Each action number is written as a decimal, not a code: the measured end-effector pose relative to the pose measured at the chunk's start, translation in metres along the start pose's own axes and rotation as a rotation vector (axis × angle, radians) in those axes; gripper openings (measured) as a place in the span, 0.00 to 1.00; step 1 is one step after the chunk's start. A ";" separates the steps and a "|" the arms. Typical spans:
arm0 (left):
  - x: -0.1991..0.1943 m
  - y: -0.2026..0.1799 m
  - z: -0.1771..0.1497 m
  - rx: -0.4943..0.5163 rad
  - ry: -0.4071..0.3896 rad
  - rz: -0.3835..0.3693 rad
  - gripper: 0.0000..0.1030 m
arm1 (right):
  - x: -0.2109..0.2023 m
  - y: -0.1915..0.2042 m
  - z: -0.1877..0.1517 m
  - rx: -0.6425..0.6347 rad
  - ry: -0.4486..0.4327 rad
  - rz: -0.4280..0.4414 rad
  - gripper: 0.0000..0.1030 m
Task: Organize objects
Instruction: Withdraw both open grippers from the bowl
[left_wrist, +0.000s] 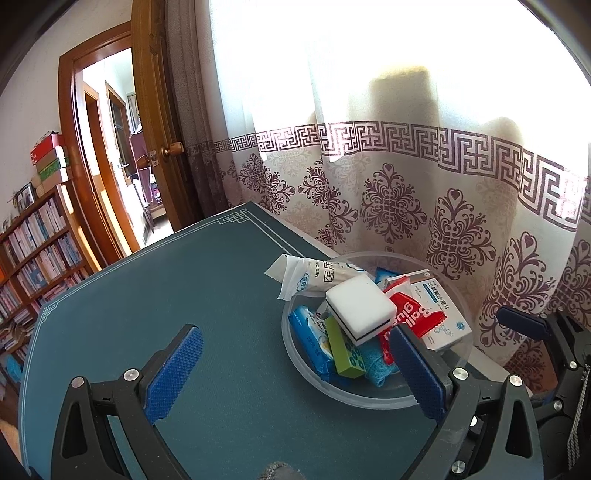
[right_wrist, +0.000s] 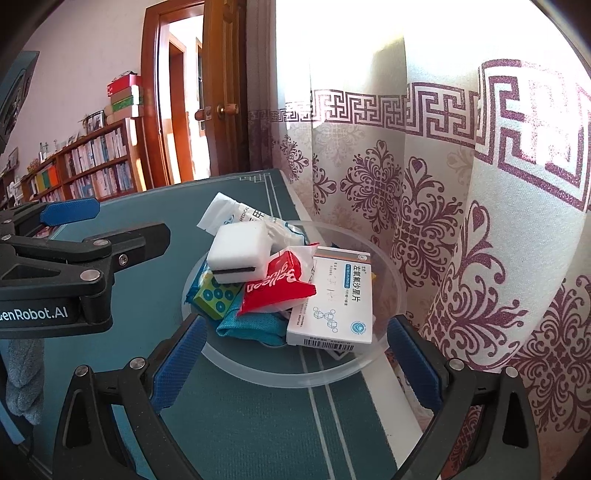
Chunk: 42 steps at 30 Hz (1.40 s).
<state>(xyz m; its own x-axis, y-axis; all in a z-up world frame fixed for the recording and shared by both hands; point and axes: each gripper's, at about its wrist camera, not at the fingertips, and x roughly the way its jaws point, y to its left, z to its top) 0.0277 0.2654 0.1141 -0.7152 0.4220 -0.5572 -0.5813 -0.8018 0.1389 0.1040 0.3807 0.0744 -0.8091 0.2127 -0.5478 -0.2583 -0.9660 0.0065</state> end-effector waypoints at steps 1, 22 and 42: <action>0.000 -0.001 0.000 0.002 0.002 -0.006 1.00 | 0.000 0.000 0.000 -0.001 0.002 -0.002 0.96; 0.008 -0.019 -0.003 0.035 0.056 -0.068 1.00 | 0.006 -0.003 -0.006 0.005 0.032 -0.039 0.96; 0.011 -0.018 -0.006 0.042 0.062 -0.060 1.00 | 0.008 -0.004 -0.006 0.007 0.035 -0.044 0.96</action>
<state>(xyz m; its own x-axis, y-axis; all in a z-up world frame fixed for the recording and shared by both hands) 0.0324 0.2816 0.1005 -0.6543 0.4405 -0.6147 -0.6389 -0.7569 0.1377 0.1021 0.3852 0.0652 -0.7781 0.2492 -0.5766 -0.2966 -0.9549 -0.0125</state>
